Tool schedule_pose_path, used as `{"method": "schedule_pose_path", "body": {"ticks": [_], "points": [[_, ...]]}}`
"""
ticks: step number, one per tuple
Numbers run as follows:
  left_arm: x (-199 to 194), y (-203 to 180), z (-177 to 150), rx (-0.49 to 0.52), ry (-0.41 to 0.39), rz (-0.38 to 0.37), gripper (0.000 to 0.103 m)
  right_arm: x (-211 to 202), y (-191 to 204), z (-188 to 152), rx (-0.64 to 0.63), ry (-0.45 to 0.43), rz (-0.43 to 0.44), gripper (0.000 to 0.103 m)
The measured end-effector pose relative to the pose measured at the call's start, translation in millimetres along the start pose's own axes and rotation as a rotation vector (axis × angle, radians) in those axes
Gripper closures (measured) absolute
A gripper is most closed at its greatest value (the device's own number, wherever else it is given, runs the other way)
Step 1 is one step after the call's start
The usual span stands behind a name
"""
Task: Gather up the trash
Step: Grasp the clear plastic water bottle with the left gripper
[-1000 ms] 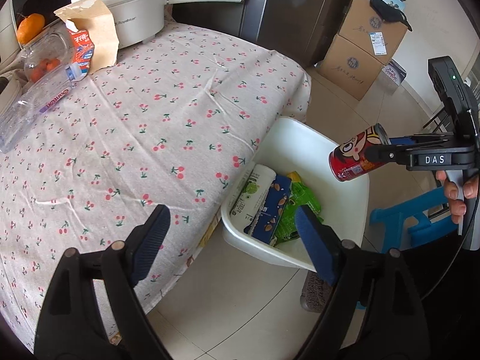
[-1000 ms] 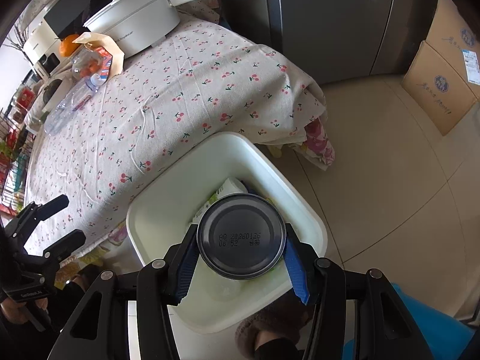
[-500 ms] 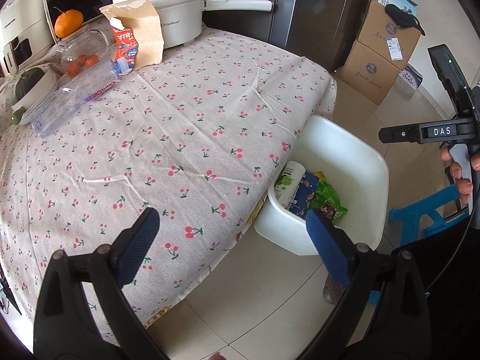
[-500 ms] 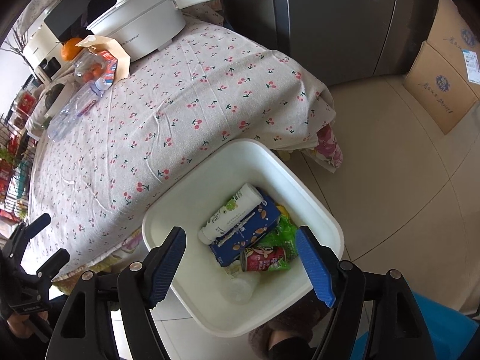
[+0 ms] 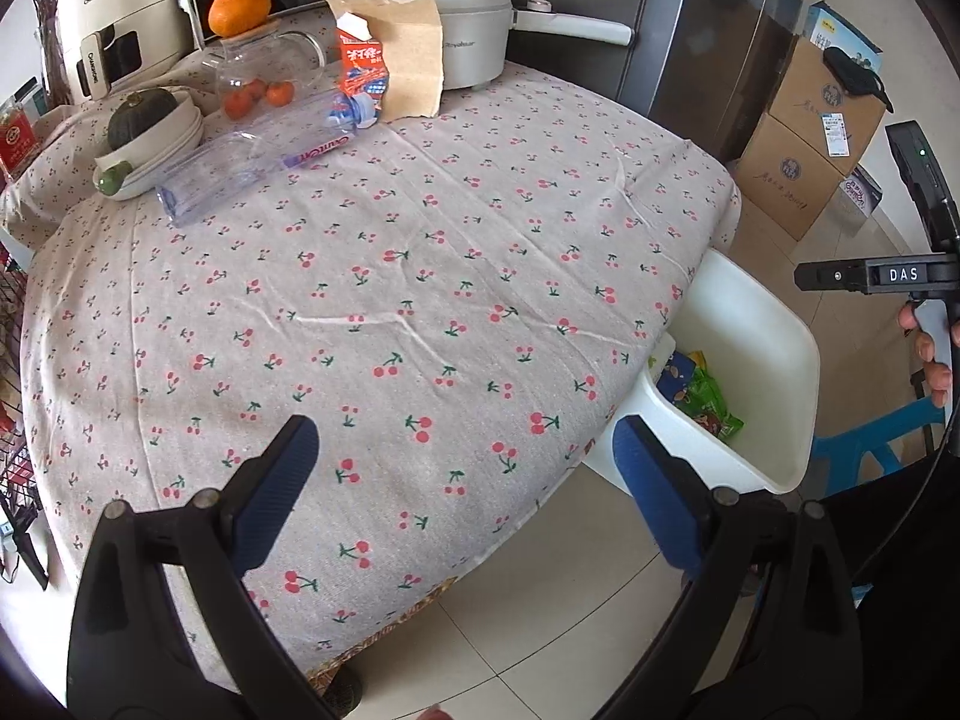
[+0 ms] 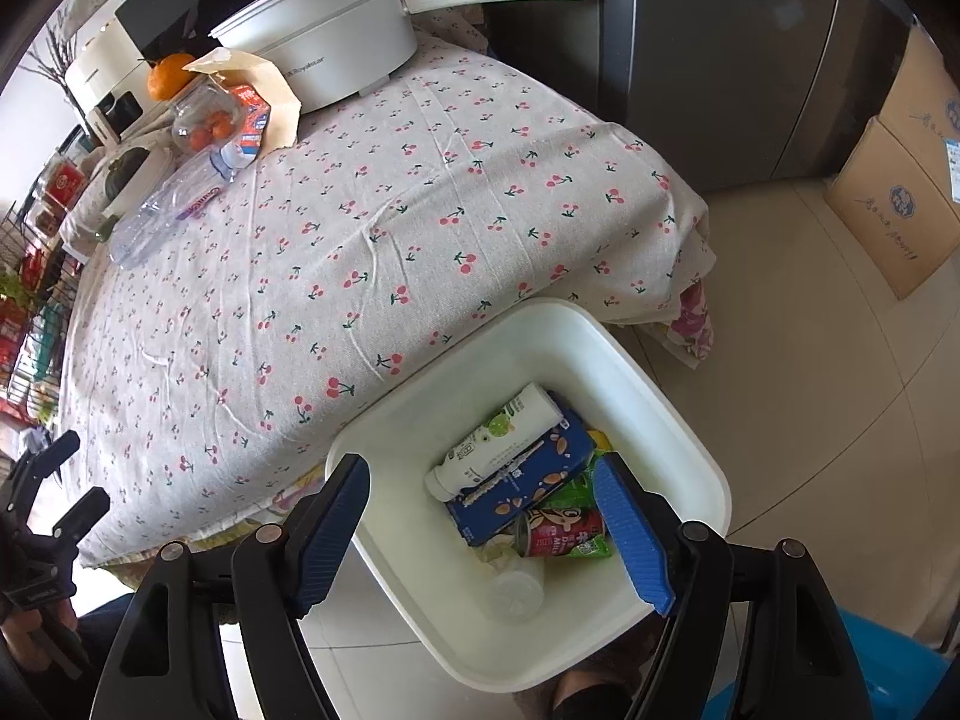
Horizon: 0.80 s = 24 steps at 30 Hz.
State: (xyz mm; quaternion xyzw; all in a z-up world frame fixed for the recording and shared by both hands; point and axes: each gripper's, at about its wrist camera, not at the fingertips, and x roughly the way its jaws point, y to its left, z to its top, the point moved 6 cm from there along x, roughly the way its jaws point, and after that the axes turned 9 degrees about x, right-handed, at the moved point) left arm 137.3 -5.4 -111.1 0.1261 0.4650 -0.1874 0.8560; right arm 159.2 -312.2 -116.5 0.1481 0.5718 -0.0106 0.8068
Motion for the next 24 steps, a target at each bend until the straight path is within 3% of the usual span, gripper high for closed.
{"method": "schedule_pose_path", "body": {"ticks": [5, 9, 17, 24], "points": [[-1.6, 45.0, 13.6, 0.052, -0.005, 0.109, 0.004, 10.2, 31.4, 15.7, -0.037, 0.014, 0.027, 0.022], [10.8, 86.9, 38.5, 0.116, -0.009, 0.173, 0.003, 19.2, 61.4, 38.1, -0.083, -0.026, 0.033, 0.021], [57.9, 154.6, 102.8, 0.259, -0.016, 0.175, 0.003, 60.1, 127.9, 95.8, -0.202, -0.107, 0.084, 0.021], [117.5, 168.0, 147.7, 0.422, 0.051, 0.108, 0.003, 98.0, 166.8, 145.3, -0.256, -0.152, 0.165, 0.021]]}}
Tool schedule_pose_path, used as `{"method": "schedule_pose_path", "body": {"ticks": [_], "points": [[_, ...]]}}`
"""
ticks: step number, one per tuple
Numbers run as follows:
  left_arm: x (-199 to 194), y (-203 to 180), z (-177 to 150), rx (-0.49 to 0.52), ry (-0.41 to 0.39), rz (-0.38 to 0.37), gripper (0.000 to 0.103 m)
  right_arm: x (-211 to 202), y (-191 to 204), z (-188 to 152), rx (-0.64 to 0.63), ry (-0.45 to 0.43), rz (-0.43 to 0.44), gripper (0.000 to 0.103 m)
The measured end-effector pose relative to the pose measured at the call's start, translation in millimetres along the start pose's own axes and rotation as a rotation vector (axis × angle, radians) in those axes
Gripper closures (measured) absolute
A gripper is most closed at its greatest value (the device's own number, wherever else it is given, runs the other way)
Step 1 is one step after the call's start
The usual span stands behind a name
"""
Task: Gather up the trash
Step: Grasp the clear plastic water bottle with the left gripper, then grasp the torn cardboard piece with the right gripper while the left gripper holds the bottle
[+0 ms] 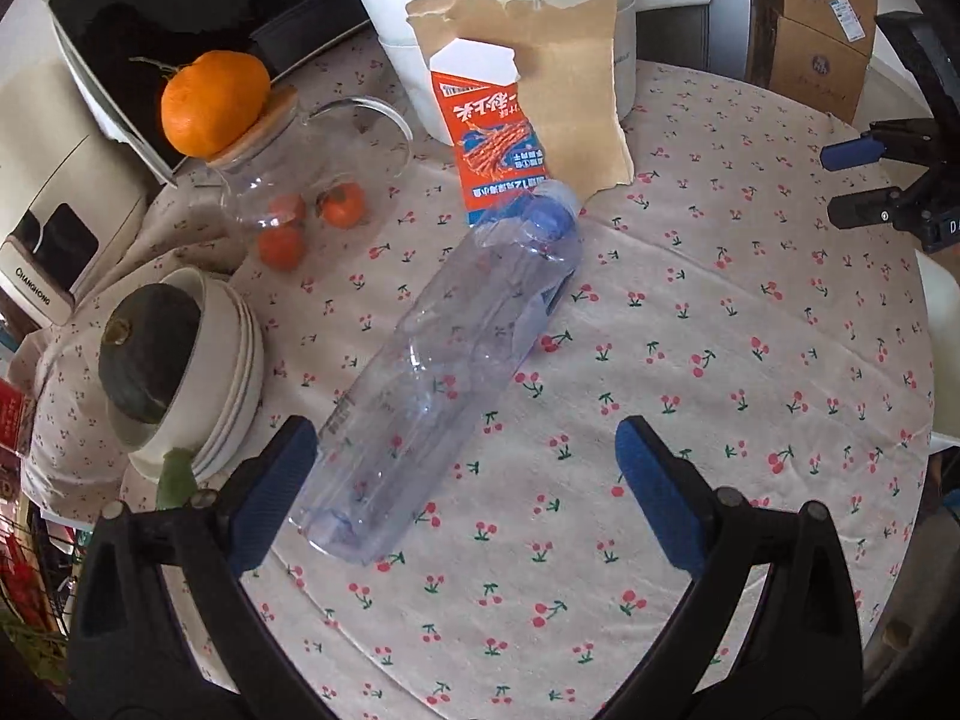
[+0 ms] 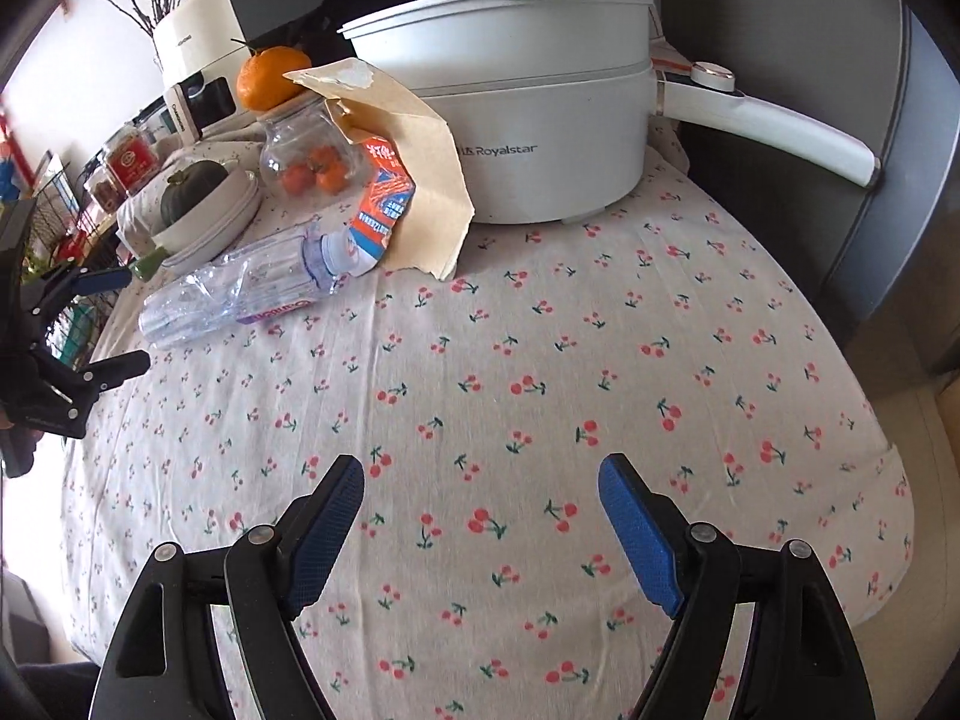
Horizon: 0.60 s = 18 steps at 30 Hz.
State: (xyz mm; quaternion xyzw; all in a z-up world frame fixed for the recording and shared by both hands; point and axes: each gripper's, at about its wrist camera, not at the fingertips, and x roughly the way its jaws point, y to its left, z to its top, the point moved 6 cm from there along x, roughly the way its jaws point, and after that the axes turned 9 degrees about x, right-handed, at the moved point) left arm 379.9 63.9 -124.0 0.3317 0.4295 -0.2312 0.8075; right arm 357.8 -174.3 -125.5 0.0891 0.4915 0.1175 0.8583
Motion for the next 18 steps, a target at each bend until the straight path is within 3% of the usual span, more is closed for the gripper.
{"method": "schedule_pose_path", "body": {"ticks": [7, 10, 11, 14, 18], "points": [[49.9, 8.2, 4.4, 0.122, 0.147, -0.038, 0.005, 46.4, 5.5, 39.3, -0.028, -0.034, 0.028, 0.021], [56.7, 13.2, -6.1, 0.1, 0.167, -0.02, 0.02, 62.2, 10.4, 53.3, -0.026, -0.058, 0.039, 0.021], [55.8, 16.1, -9.6, 0.073, 0.163, -0.012, 0.029, 67.5, 12.9, 58.1, -0.021, -0.066, 0.048, 0.021], [47.1, 24.6, -24.1, -0.093, 0.138, -0.052, 0.029, 81.8, 21.3, 70.2, -0.007, -0.085, 0.059, 0.021], [25.9, 31.6, -64.0, -0.467, 0.148, -0.121, 0.029, 97.4, 32.5, 81.1, 0.005, -0.104, 0.064, 0.021]]}}
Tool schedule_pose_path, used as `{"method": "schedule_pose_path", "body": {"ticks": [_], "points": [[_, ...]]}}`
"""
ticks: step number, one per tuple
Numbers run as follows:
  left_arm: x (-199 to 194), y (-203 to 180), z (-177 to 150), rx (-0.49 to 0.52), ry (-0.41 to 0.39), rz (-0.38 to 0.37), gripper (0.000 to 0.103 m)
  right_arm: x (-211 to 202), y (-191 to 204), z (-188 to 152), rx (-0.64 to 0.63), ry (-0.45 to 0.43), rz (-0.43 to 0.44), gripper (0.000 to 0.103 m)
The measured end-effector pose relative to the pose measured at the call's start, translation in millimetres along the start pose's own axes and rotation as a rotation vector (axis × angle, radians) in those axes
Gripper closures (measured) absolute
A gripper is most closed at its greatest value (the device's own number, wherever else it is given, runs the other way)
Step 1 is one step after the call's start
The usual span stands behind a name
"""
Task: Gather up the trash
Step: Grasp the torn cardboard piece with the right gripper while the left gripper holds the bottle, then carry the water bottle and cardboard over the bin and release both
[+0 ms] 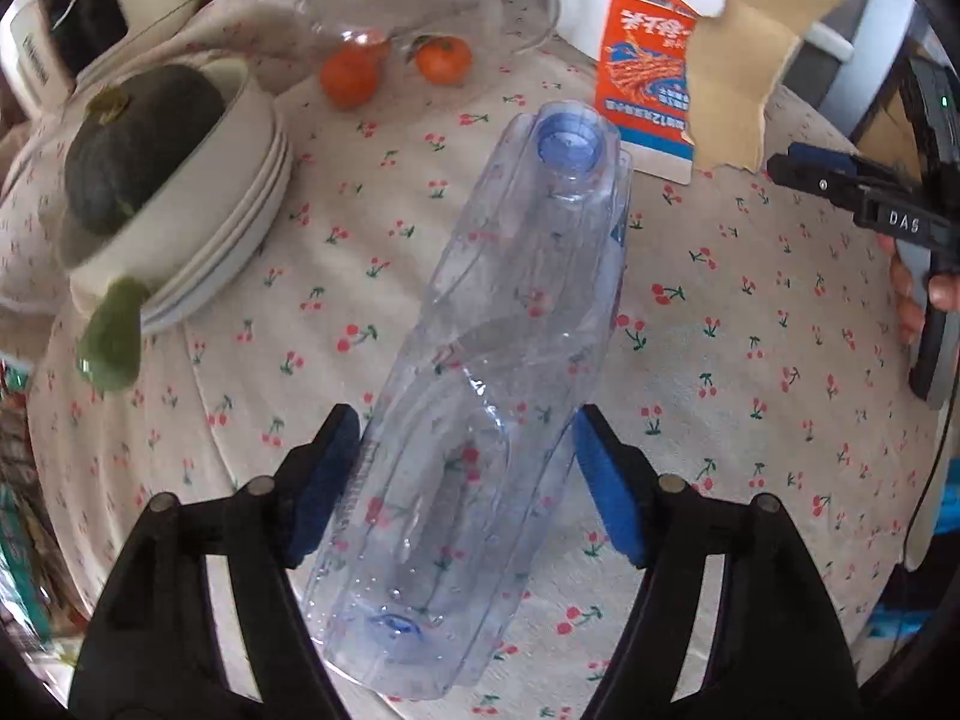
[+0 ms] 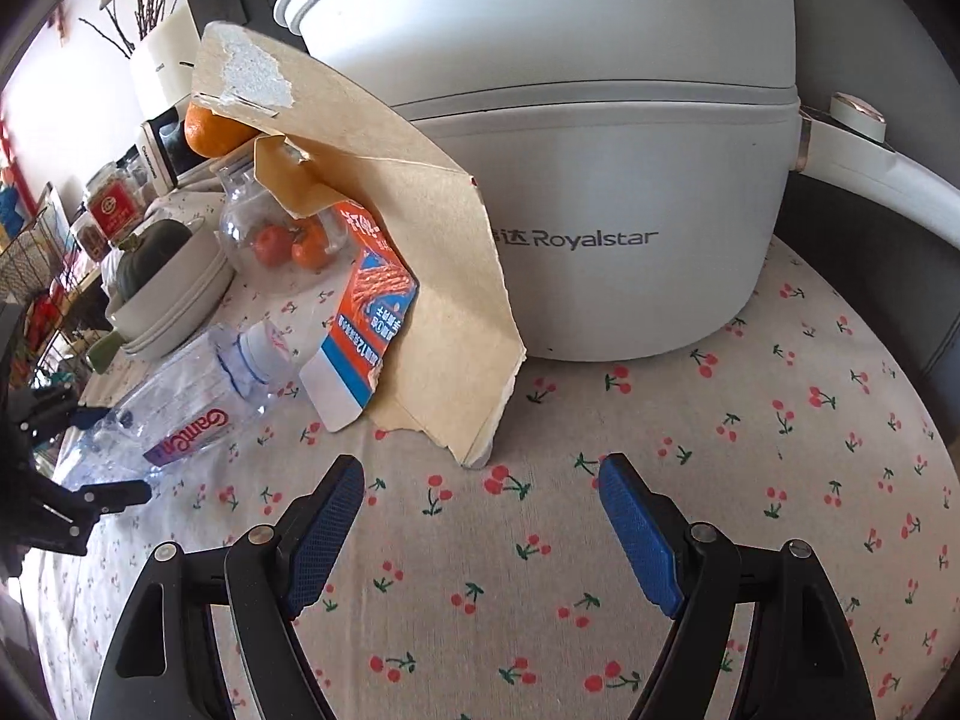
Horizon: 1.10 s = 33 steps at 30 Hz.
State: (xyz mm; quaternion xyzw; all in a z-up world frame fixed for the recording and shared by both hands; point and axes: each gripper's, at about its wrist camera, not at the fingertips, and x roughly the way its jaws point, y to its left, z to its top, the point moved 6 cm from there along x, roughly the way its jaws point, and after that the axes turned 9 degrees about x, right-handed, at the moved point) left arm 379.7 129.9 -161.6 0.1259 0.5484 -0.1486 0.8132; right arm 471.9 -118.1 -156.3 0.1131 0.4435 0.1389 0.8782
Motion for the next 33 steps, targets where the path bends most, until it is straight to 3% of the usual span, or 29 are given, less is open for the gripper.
{"method": "schedule_pose_path", "body": {"ticks": [3, 4, 6, 10, 11, 13, 16, 24, 33], "points": [[-1.7, -7.2, -34.6, -0.096, 0.065, -0.161, 0.035, 11.8, 3.4, 7.4, 0.019, -0.012, 0.004, 0.025], [-5.9, -11.4, -41.3, -0.075, 0.036, -0.147, 0.035, 15.6, 3.5, 9.7, 0.033, -0.014, 0.006, 0.027], [-5.5, -12.9, -44.3, -0.042, 0.055, -0.12, 0.033, 22.6, 2.4, 14.2, 0.07, -0.018, 0.015, 0.032], [-4.0, -6.5, -31.6, -0.107, 0.006, -0.172, 0.033, 28.8, -2.9, 21.9, 0.167, -0.061, 0.009, 0.043], [-3.0, -5.4, -28.6, -0.123, -0.009, -0.173, 0.033, 29.4, -2.4, 23.0, 0.188, -0.066, 0.016, 0.048], [-0.7, -1.8, -24.9, -0.164, -0.036, -0.164, 0.038, 32.1, 1.0, 22.3, 0.225, -0.043, 0.051, 0.075], [-12.5, -3.1, -28.9, -0.202, -0.116, -0.141, 0.041, 22.9, 4.4, 16.6, 0.274, -0.031, 0.103, 0.088], [-61.6, -38.4, -62.6, -0.258, -0.172, -0.172, 0.042, -46.3, 22.8, -19.1, 0.233, 0.046, 0.145, 0.099], [-109.0, -94.4, -116.3, -0.293, -0.177, -0.221, 0.042, -152.4, 6.6, -92.9, 0.13, 0.136, 0.049, 0.101]]}}
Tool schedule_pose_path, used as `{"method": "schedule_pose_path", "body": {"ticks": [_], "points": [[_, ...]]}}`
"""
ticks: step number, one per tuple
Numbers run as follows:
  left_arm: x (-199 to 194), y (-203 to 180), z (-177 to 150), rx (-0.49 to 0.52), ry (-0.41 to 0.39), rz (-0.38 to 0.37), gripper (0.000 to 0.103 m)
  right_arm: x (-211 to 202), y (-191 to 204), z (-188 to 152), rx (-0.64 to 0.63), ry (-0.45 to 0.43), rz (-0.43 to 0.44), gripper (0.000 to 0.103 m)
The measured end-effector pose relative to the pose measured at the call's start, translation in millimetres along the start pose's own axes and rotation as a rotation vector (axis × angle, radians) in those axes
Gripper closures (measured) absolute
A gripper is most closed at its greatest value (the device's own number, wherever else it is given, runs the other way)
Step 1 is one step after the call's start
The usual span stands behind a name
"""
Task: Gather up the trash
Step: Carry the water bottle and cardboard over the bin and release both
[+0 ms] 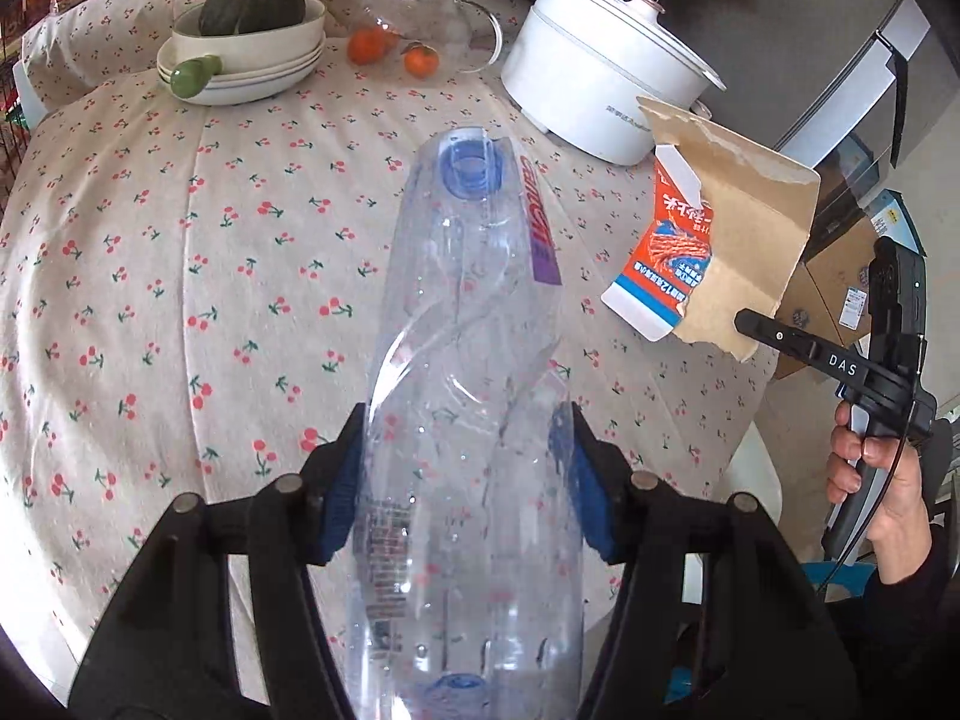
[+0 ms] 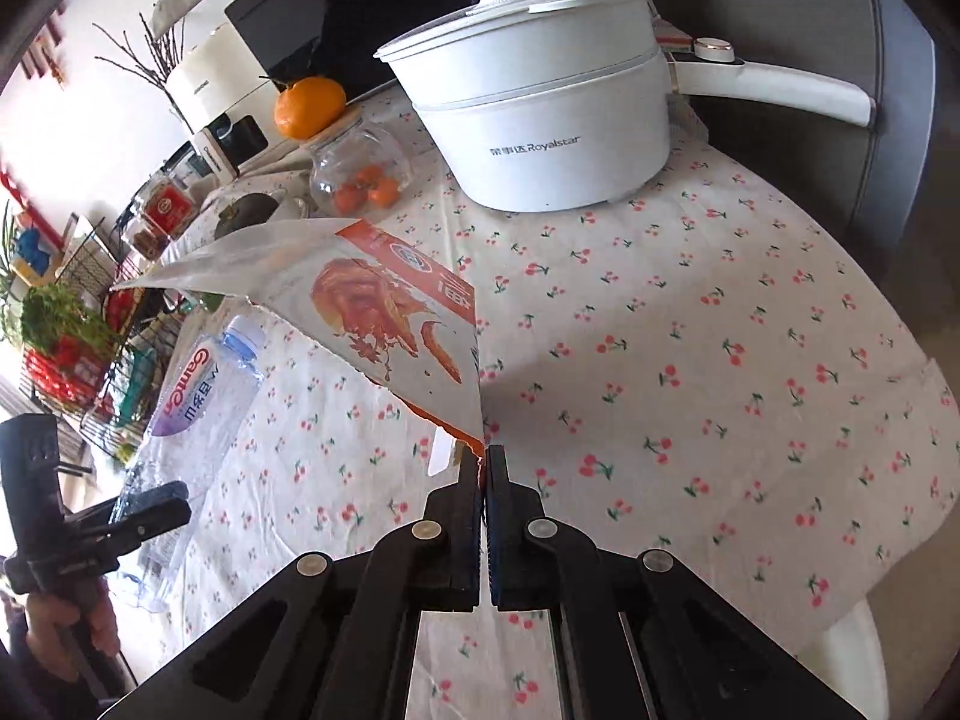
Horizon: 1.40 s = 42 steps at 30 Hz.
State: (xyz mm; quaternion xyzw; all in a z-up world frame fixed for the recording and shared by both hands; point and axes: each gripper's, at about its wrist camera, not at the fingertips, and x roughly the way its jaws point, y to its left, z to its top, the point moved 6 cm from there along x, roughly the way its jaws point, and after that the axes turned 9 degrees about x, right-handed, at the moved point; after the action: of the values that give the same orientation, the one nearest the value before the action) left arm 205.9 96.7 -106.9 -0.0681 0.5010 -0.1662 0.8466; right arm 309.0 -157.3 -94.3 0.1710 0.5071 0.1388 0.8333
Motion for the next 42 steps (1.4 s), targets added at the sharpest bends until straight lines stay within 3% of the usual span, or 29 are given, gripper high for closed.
{"method": "schedule_pose_path", "body": {"ticks": [7, 18, 26, 31, 35, 40, 42], "points": [[-14.4, -47.5, -34.1, 0.028, -0.017, -0.036, 0.042, -73.1, -32.2, -45.8, -0.02, -0.035, -0.073, 0.101], [-6.8, -133.6, -58.8, 0.144, -0.045, -0.14, 0.042, -165.3, -95.3, -102.5, 0.055, -0.149, -0.132, 0.101], [13.9, -182.6, -66.0, 0.243, -0.004, -0.19, 0.042, -185.8, -169.3, -138.0, 0.246, -0.088, -0.177, 0.101], [25.1, -197.9, -68.9, 0.288, 0.018, -0.182, 0.041, -169.2, -197.0, -157.2, 0.311, -0.002, -0.203, 0.1], [34.9, -209.2, -73.4, 0.309, 0.042, -0.187, 0.041, -158.1, -208.7, -161.6, 0.341, 0.035, -0.212, 0.088], [52.6, -234.2, -78.8, 0.353, 0.088, -0.203, 0.041, -177.0, -207.6, -151.3, 0.269, -0.042, -0.274, 0.062], [63.3, -247.1, -81.2, 0.374, 0.109, -0.21, 0.041, -182.8, -207.3, -149.9, 0.259, -0.059, -0.284, 0.059]]}}
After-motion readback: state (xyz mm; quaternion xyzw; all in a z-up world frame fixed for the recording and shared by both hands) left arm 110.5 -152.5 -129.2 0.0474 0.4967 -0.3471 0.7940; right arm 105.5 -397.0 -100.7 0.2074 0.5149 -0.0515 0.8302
